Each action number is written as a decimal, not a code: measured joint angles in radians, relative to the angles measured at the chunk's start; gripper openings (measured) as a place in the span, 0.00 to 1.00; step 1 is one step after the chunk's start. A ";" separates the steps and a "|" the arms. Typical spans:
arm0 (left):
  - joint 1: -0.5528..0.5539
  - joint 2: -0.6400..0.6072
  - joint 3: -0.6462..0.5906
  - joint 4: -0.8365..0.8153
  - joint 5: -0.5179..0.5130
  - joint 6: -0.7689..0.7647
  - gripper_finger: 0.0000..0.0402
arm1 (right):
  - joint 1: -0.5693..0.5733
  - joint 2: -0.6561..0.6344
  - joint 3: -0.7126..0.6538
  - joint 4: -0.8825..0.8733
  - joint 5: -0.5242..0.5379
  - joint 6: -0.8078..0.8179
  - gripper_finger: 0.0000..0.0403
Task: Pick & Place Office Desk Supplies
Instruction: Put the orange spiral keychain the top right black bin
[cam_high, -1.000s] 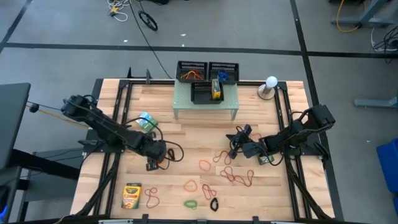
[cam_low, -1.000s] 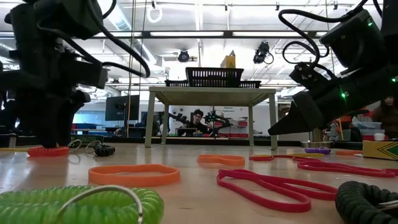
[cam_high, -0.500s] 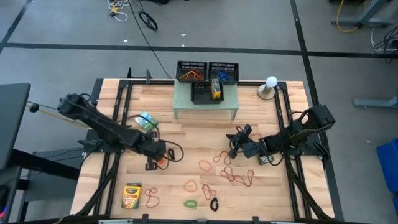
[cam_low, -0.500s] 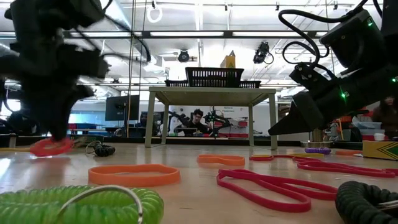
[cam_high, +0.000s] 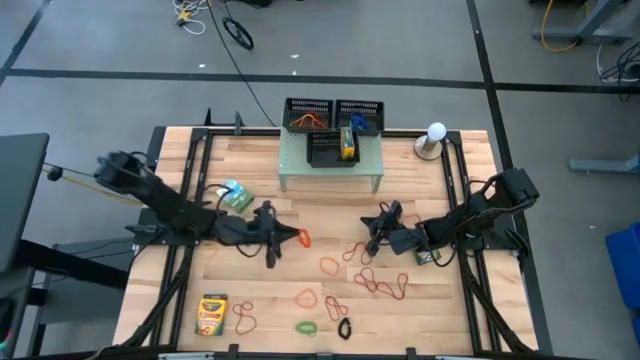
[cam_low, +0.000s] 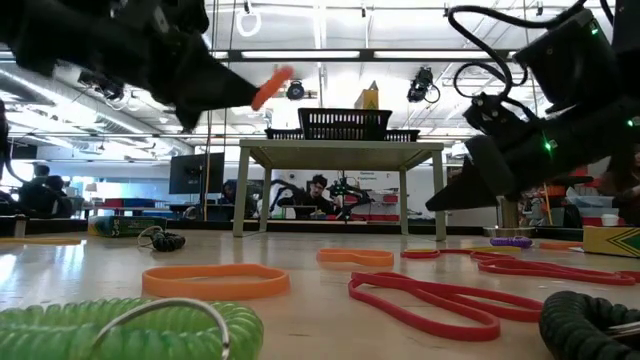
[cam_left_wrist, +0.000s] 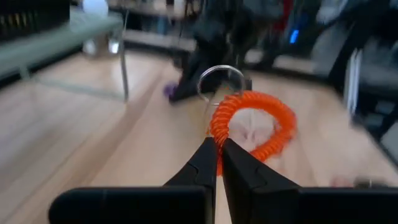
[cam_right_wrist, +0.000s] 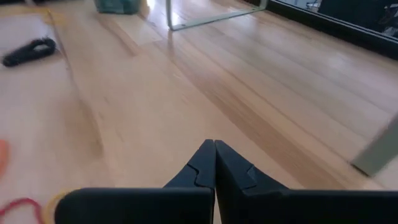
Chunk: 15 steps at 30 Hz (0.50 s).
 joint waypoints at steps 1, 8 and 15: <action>0.010 0.046 -0.020 0.116 0.001 0.008 0.04 | 0.004 0.000 0.014 0.000 0.000 -0.007 0.01; 0.084 0.340 0.013 0.478 -0.026 0.070 0.04 | 0.056 0.000 0.158 -0.004 0.039 -0.088 0.04; 0.176 0.510 0.067 0.628 -0.076 0.060 0.04 | 0.104 0.000 0.222 0.012 0.042 -0.099 0.25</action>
